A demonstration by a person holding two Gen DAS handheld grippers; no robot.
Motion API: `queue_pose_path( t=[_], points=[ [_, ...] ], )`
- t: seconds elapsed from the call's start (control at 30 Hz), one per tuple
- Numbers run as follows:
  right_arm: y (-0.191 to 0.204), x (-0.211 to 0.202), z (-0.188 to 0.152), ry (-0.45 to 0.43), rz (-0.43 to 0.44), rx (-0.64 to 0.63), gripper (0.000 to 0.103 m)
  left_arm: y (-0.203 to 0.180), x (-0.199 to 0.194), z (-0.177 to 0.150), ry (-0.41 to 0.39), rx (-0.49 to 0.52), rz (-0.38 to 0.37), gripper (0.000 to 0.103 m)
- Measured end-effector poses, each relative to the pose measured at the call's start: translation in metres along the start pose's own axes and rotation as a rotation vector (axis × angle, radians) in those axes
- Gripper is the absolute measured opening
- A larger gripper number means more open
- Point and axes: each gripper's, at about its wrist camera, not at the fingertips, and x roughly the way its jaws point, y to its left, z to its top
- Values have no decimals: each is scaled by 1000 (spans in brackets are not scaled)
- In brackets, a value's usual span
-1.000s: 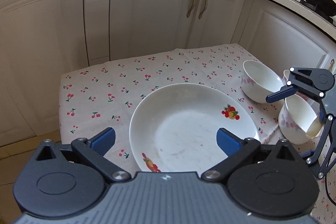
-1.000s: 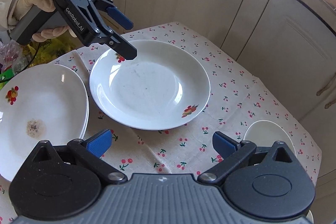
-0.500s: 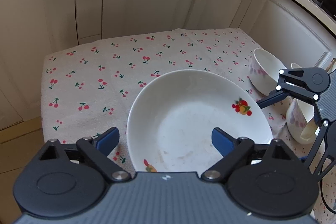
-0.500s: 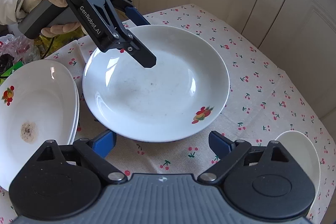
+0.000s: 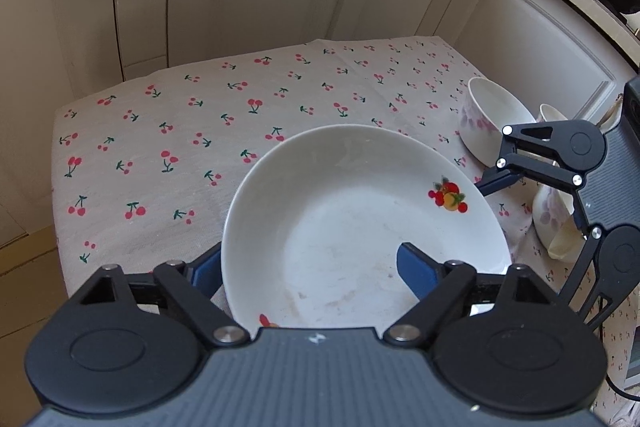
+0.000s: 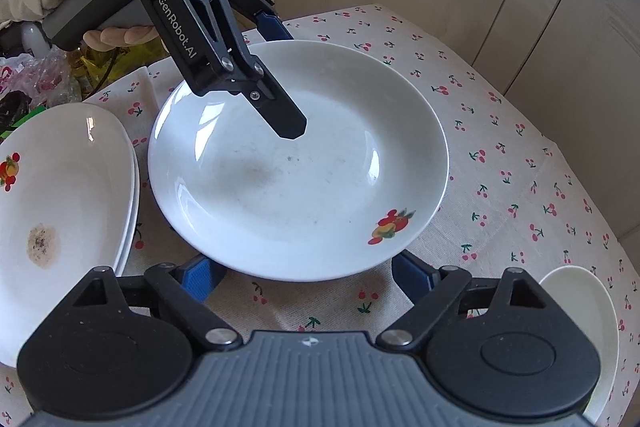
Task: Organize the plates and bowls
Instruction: 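Carry the held plate with the left tool toward the stained plate stack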
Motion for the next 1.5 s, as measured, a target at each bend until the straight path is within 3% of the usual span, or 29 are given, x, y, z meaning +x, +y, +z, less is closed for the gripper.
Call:
queue_pose_path(
  t=[0.4,1.5],
  points=[
    [0,2,1,-15,20,-16,93,-1,9,8,43,34,3,88],
    [2,-15,-4,-102,-21,16,93,-2,5,7,-6,35,31,86]
  ],
)
